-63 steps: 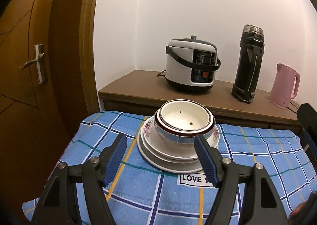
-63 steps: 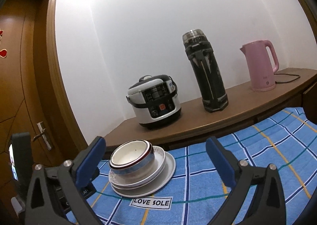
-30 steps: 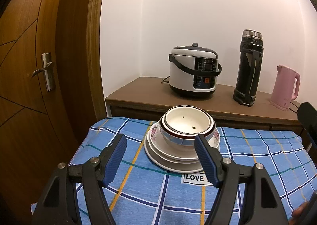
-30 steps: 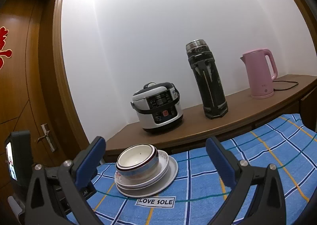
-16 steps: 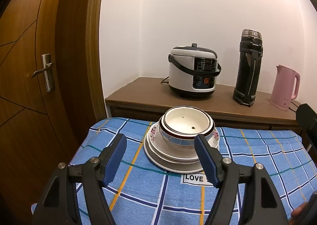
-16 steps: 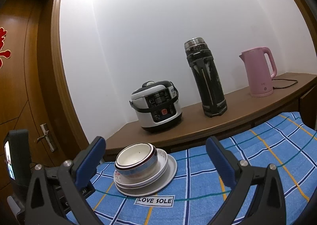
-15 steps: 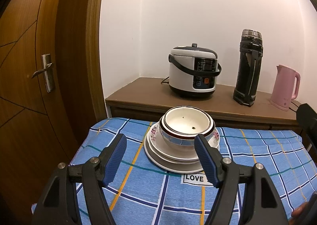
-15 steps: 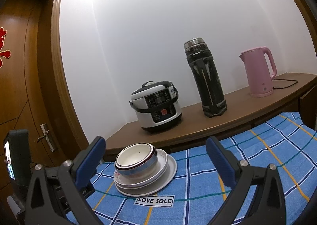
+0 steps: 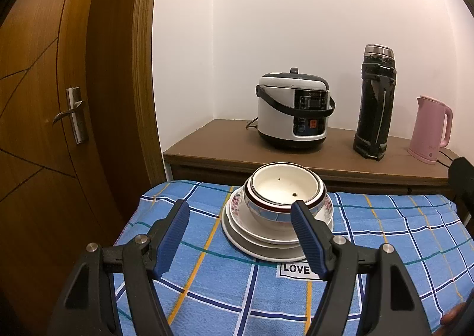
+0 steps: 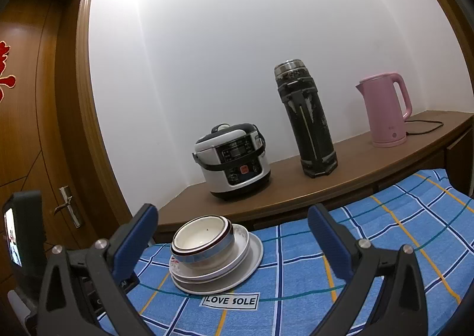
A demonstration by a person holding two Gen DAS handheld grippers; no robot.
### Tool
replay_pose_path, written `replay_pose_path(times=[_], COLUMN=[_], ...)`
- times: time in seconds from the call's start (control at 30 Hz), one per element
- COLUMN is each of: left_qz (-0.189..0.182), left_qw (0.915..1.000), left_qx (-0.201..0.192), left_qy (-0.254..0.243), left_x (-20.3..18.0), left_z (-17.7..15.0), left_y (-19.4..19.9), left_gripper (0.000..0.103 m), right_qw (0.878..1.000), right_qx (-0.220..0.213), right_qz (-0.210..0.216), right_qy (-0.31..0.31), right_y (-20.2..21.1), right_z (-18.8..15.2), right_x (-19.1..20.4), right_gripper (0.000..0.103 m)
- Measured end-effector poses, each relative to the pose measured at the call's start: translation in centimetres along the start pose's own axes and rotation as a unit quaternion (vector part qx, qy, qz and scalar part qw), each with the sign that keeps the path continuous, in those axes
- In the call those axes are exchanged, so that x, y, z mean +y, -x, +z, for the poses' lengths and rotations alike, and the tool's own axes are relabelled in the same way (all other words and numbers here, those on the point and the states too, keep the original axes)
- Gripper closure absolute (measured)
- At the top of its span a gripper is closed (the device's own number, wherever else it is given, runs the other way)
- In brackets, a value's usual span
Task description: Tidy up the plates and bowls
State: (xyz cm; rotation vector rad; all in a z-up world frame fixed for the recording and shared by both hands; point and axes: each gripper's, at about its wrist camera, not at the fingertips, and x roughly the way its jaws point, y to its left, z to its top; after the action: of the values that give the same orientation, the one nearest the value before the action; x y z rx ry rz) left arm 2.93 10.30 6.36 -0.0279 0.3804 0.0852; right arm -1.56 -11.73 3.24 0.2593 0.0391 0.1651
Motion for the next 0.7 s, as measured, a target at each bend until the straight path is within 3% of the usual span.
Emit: replay_pose_path(times=[0.27,0.7], left_qz=[0.009,-0.029], left_qw=[0.9999,0.9995], left_qx=[-0.005,0.001], left_qy=[-0.011,0.014], left_x=[-0.44,-0.12], left_z=[-0.01,0.25], left_y=[0.09,0.02], left_gripper=[0.03,0.03], right_qw=[1.0,1.0], right_qx=[-0.004,-0.008], right_qz=[-0.002,-0.003], right_qy=[0.001,0.001], right_y=[0.16,0.31], right_z=[0.24,0.5], right_x=[-0.1,-0.21], right_gripper=[0.0,0.0])
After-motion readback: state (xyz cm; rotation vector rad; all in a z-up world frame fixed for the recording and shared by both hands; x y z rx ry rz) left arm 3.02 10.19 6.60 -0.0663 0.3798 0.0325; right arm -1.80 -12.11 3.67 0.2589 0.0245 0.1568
